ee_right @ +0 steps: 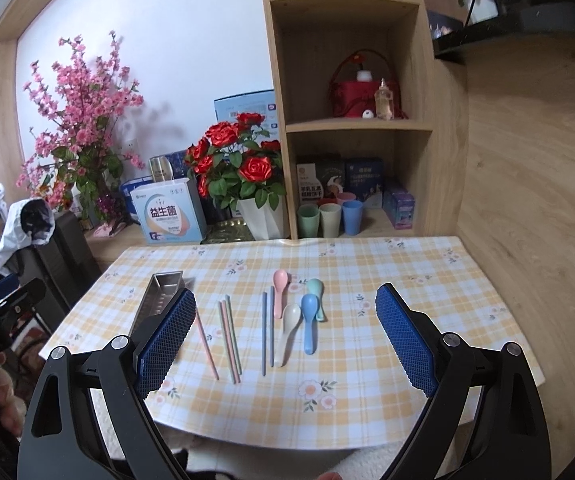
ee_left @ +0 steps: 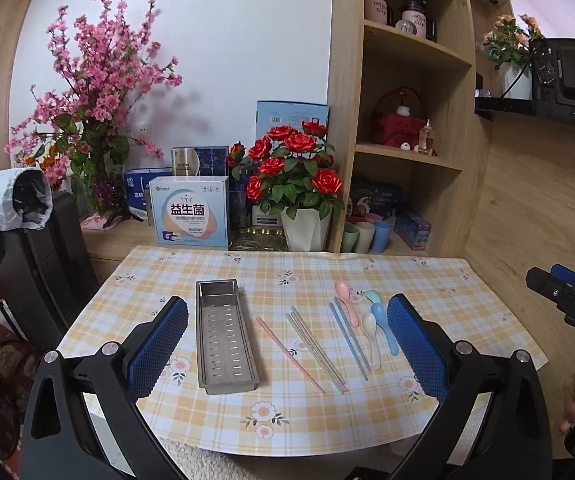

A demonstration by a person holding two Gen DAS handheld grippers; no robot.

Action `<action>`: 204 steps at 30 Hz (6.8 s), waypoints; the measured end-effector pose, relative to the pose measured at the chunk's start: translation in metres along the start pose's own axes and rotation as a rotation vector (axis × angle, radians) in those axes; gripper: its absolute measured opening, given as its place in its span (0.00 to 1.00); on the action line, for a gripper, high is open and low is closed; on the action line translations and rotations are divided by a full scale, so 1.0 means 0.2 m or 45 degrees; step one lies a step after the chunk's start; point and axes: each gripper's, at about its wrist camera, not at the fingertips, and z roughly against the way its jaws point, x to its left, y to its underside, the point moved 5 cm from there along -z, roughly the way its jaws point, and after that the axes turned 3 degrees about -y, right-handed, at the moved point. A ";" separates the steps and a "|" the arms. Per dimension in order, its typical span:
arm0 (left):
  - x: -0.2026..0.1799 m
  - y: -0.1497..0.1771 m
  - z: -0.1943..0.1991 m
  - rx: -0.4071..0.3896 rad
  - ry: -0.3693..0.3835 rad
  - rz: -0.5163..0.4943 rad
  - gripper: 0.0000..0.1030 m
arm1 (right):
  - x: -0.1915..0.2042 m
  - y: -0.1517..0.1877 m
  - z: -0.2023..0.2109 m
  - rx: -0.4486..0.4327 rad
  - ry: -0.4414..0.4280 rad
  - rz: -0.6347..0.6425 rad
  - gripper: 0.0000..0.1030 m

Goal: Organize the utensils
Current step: 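Move the left gripper to a pink chopstick and close on it, then lift the pink chopstick with the left gripper while the right gripper grasps the blue spoon, then carry the pink chopstick into the steel caddy and open the left gripper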

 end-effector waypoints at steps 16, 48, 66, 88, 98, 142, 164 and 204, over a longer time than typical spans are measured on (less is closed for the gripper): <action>0.11 0.29 -0.76 0.404 0.036 0.086 0.63 | -0.14 0.14 -0.77 0.121 -0.093 -0.104 0.86; -0.04 0.78 -1.75 0.960 -0.212 0.225 0.17 | -0.48 0.47 -1.29 0.438 -0.101 -0.368 0.86; -0.18 0.77 -1.79 0.912 -0.178 -0.022 0.06 | -0.50 0.51 -1.27 0.480 -0.036 -0.373 0.86; -0.11 0.83 -1.67 0.897 -0.017 0.190 0.06 | -0.48 0.64 -1.62 0.602 -0.141 -0.194 0.41; -0.10 0.83 -1.67 0.891 0.001 0.206 0.06 | -0.42 0.66 -1.76 0.621 -0.146 -0.252 0.17; -0.14 0.81 -1.63 0.849 -0.065 0.052 0.05 | -0.44 0.66 -1.65 0.456 -0.151 -0.248 0.13; 0.02 0.57 -1.49 0.750 0.048 0.299 0.05 | -0.44 0.66 -1.66 0.466 -0.152 -0.255 0.13; 0.50 0.62 -1.82 0.884 -0.063 0.387 0.06 | -0.45 0.68 -1.68 0.508 -0.150 -0.269 0.13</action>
